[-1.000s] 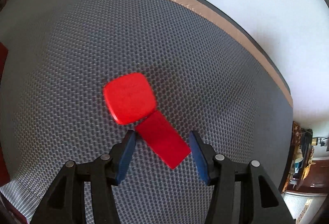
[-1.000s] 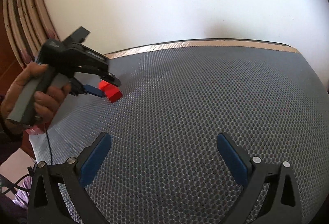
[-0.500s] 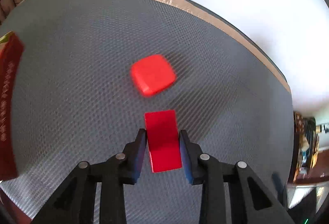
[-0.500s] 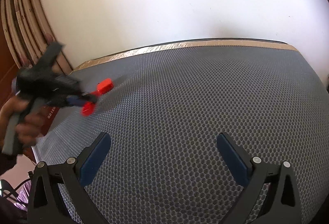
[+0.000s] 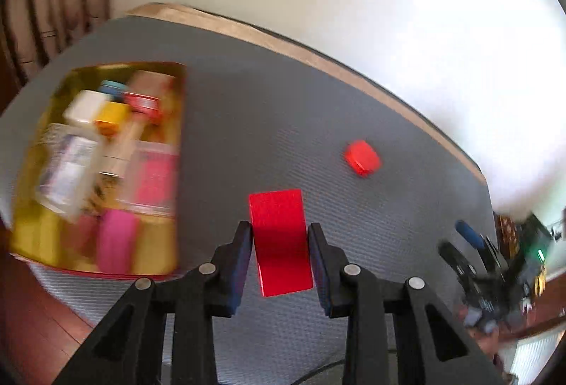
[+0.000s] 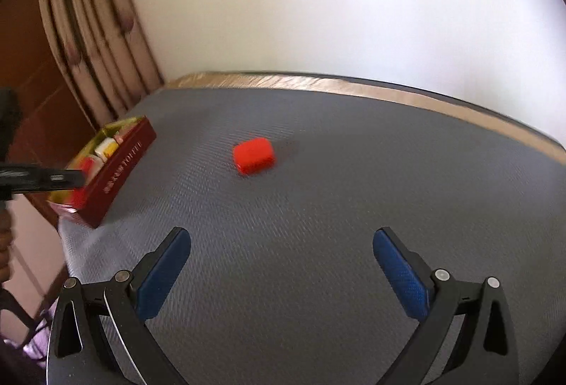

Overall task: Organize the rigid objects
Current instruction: 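Carry the red piece to the tin with the left gripper while the right gripper grasps the red square cap, then release the red piece into the tin with the left gripper while the right gripper carries the cap over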

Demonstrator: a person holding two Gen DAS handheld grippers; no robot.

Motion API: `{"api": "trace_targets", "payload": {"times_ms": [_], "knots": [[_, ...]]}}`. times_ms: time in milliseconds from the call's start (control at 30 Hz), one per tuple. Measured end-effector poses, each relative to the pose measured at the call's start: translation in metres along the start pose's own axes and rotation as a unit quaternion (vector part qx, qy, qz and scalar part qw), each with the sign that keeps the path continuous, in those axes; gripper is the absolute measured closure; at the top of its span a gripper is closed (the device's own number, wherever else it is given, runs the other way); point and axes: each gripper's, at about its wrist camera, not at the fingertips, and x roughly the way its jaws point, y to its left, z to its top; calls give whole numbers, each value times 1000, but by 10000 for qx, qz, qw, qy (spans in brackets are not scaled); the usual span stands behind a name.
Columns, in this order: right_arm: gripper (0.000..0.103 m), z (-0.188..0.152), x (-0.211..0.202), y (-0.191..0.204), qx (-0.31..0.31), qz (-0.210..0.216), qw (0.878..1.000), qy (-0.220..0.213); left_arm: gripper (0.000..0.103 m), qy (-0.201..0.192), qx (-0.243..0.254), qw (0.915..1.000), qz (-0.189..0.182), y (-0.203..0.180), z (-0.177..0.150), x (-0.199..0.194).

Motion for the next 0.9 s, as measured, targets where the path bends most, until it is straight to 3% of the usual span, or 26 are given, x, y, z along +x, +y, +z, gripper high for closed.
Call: {"api": "trace_targets", "payload": {"times_ms": [67,200,333,567,767,867,900], "knots": [[0,20,26,6,-110,41,9999,112,71,-142,-107,9997,136,23,4,-13],[0,51,78,12,-417,-264,9981,358,71,-396,-340,9973,522,71,8,-40],[0,61,113,12,-472,-274,9964,644,71,-357,-462,9949,825,114,10,-49],[2,59,146,24,-742,-308,9923,943,70,-268,-293,9963,761,139,31,-36],[20,57,151,33,-998,-287,9894,1019,70,-35,212,9962,847,116,53,16],[39,59,151,34,-1021,-278,9890,1032,70,67,501,9943,940,106,57,35],[51,60,151,35,-1036,-275,9888,1040,70,64,552,9929,1049,103,58,39]]}}
